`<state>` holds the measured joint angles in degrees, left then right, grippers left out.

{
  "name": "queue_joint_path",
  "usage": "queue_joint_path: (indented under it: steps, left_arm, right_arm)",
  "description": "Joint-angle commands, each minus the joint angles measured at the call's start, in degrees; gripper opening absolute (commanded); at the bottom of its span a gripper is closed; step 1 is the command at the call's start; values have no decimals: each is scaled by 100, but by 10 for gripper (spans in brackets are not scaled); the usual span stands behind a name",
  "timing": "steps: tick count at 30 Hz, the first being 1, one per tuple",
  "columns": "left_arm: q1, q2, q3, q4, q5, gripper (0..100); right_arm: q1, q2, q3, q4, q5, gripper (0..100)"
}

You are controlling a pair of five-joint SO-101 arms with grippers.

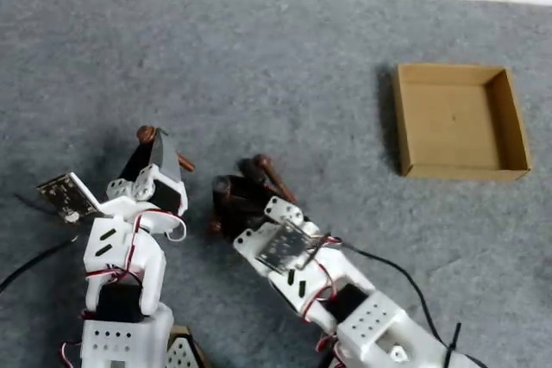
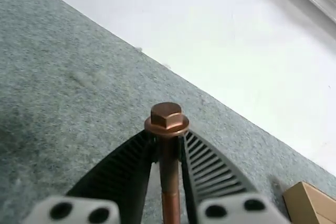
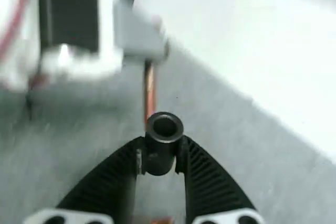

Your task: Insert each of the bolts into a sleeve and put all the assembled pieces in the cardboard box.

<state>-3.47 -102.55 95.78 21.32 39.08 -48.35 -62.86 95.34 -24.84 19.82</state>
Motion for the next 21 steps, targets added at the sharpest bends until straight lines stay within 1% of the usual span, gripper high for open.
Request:
queue_joint_path:
  steps: [1, 4, 6, 8, 10, 13, 17, 19, 21]
  left_arm:
    - [119, -163, 75, 0, 9, 4]
    - [119, -163, 84, 0, 9, 4]
    - [119, -163, 84, 0, 9, 4]
    - [119, -163, 84, -18, 9, 4]
    - [110, -163, 31, -18, 18, 4]
    - [127, -171, -215, -211, 26, 4]
    - [171, -171, -875, -369, 26, 4]
    - [400, -171, -1077, -369, 26, 4]
    - [778, -171, -1095, -360, 26, 4]
  right_arm:
    - [286, -1385, 769, 321, 9, 3]
    - [541, -2580, 875, 1578, -457, 3]
    - [576, -3433, 866, 2422, -703, 3]
    - [576, -4233, 884, 3257, -747, 3]
    - [567, -4330, 857, 3829, -738, 3]
    - [576, -3934, 866, 3908, -738, 3]
    - [585, -3749, 901, 3934, -730, 3]
    - [611, -3749, 892, 4145, -686, 3]
    - [593, -3749, 892, 4286, -308, 3]
